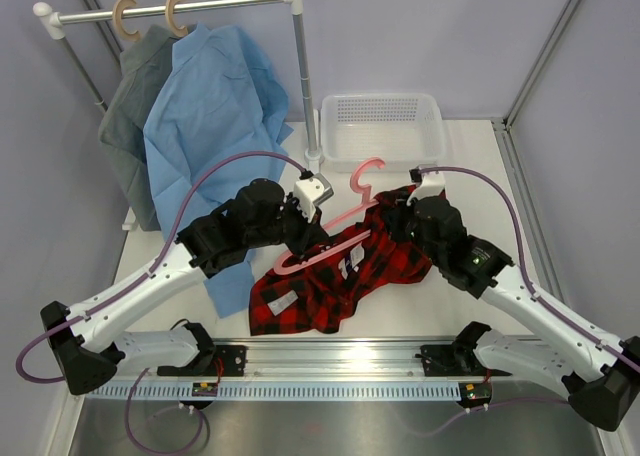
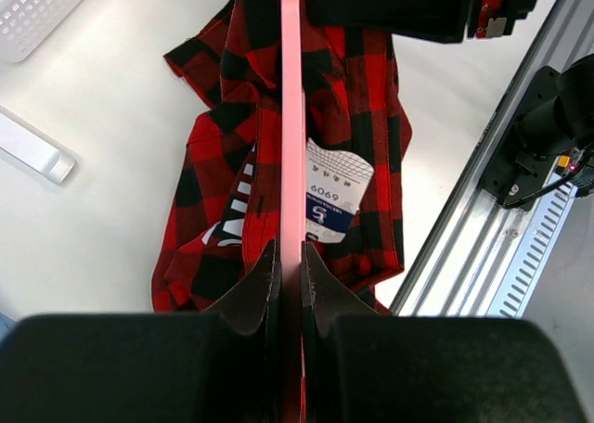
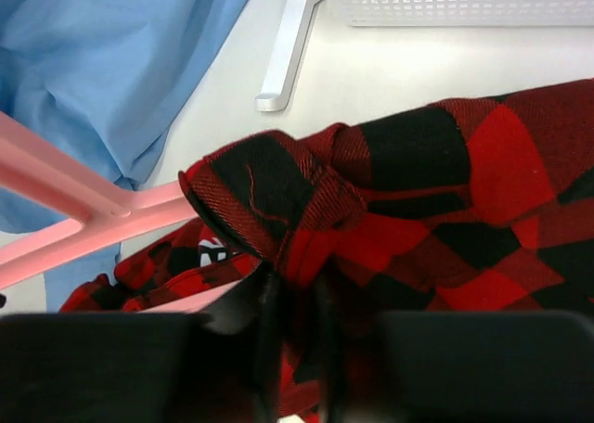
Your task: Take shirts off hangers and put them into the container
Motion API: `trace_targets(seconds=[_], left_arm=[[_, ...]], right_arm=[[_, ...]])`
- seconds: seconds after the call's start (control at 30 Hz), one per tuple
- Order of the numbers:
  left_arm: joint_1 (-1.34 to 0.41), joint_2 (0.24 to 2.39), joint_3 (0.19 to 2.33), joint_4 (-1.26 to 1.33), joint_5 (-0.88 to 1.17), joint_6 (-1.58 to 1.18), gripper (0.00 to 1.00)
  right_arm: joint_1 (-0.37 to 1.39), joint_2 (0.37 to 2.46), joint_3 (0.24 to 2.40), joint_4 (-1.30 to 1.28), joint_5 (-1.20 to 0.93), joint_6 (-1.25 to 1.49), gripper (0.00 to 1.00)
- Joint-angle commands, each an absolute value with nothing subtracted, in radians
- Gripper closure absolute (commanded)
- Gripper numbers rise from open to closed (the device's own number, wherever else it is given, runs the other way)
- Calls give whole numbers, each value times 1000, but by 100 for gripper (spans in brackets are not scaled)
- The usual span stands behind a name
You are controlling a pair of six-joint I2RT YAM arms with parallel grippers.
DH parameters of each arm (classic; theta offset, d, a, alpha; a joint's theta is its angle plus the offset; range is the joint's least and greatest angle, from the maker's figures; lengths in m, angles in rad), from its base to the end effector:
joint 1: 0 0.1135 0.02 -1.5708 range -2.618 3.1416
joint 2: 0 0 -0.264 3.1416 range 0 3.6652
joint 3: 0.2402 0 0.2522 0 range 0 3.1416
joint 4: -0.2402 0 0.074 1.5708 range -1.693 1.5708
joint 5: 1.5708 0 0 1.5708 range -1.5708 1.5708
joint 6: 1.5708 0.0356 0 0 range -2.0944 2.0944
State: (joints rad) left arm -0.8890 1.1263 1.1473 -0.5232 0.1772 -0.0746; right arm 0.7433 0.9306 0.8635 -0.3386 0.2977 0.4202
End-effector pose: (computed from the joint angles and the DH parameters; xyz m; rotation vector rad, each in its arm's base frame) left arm 0.1500 -0.1947 0.3645 0.9572 1.9334 -0.7603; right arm 0.1617 0.1344 0.3260 -0.1253 1.9834 0.4682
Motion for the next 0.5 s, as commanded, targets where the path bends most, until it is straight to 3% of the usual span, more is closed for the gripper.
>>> trace_targets(seconds=[0.0, 0.03, 0.2, 0.47], left_arm=[[-888, 1083, 1150, -446, 193, -71, 100], [-888, 1077, 1149, -449, 192, -71, 100], [-888, 1008, 1123, -508, 150, -86, 100], [-888, 789, 977, -638, 100, -158, 100]], right_arm=[[742, 928, 862, -288, 392, 423, 95], [741, 920, 865, -299, 420, 413, 99], [707, 890, 916, -431, 595, 341, 100], [491, 836, 940, -558, 587, 368, 100]])
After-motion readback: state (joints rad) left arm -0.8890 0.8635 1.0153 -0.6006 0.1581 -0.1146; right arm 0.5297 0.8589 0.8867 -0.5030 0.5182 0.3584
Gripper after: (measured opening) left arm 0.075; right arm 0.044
